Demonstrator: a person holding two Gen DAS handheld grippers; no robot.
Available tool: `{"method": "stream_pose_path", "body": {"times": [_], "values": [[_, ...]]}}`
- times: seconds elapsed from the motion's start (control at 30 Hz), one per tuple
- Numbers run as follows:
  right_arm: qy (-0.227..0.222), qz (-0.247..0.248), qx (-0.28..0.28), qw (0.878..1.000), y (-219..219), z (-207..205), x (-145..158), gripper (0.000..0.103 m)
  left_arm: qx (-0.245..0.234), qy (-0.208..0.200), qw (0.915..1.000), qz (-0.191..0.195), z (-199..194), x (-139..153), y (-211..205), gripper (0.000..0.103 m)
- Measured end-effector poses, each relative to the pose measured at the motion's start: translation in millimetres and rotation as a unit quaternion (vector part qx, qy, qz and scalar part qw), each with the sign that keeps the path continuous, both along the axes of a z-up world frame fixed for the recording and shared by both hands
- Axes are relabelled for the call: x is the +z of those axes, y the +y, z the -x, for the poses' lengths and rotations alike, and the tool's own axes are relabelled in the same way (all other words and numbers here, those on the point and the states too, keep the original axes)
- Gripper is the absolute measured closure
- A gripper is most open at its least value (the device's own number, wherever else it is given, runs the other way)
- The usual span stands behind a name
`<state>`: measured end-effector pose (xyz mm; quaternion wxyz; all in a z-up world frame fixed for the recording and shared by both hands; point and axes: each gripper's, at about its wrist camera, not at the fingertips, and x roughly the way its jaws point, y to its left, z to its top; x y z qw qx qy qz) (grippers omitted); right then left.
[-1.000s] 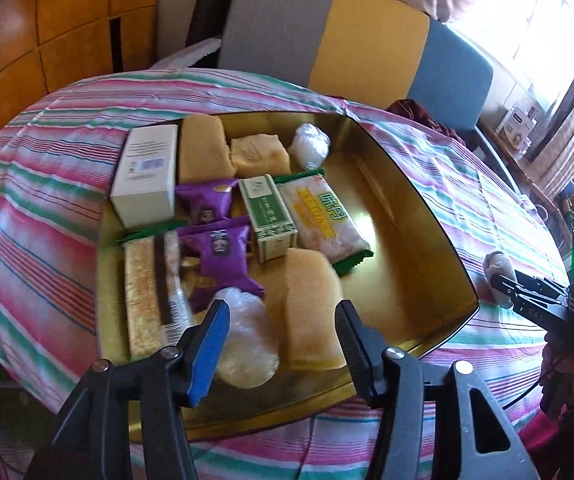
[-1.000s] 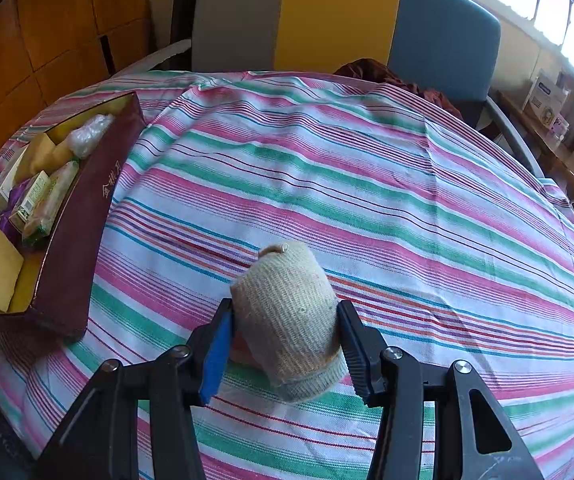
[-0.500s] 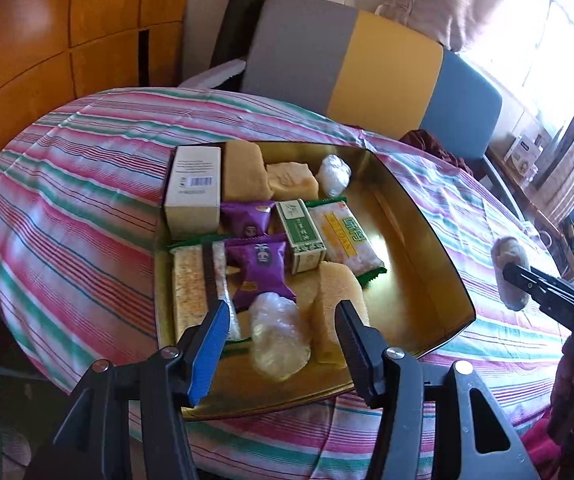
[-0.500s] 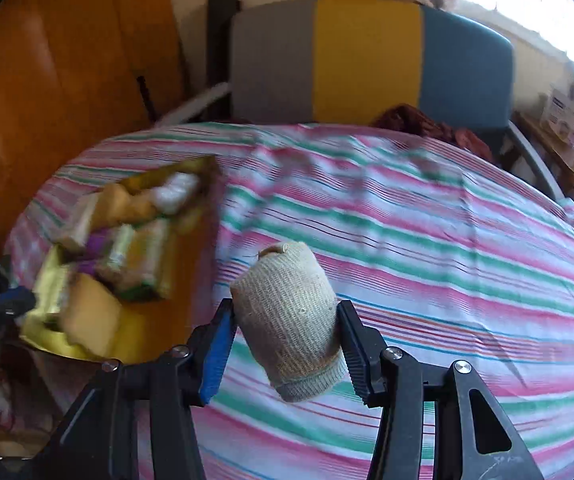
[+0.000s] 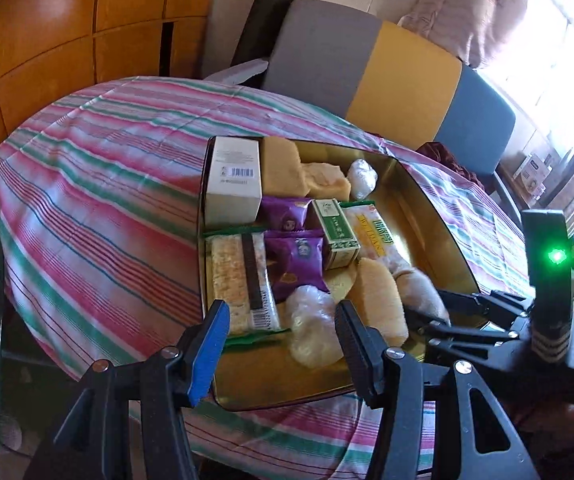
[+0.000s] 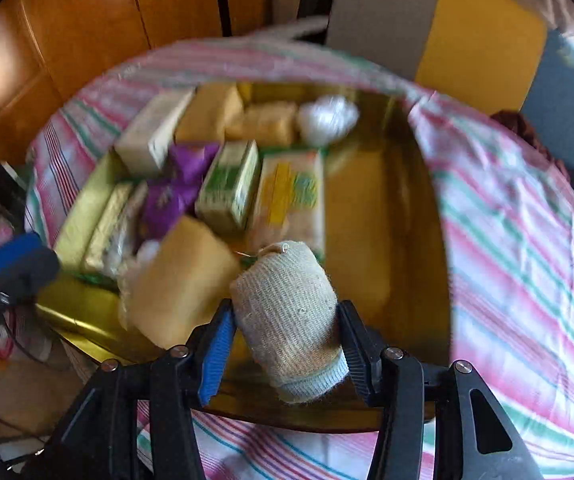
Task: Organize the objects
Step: 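Carry the white knit roll into the gold tray and release it with the right gripper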
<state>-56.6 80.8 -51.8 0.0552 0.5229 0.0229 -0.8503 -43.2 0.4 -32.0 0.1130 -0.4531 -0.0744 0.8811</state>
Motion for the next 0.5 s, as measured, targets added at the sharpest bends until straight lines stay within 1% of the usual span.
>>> {"method": "stream_pose_path", "body": {"times": [0.03,0.1,0.33,0.4,0.47,0.5], "values": [[0.004,0.010,0.006,1.000,-1.8,-0.7,-0.9,0.047,0.001,0.000,1.0000,0.000,0.3,-0.9,-0.5,0.048],[0.006,0.026,0.013,1.000,-4.1,-1.2,-2.4,0.046,0.003,-0.002,1.0000,0.002,0.9,-2.9,-0.4,0.048],[0.015,0.044,0.012,0.999,-3.9,-3.5,-4.3,0.044,0.005,0.000,0.9999,0.014,0.2,-4.9,2.9,0.048],[0.023,0.050,0.011,0.998,0.1,-6.0,-1.7,0.041,0.007,0.005,0.9997,0.022,-0.7,-3.5,3.6,0.047],[0.034,0.054,0.009,0.998,2.5,-9.2,3.2,0.032,0.011,0.009,0.9995,0.028,-1.8,-0.9,3.8,0.047],[0.043,0.058,0.008,0.997,2.6,-14.4,8.2,0.030,0.014,0.013,0.9993,0.032,-2.7,0.6,4.1,0.046]]}}
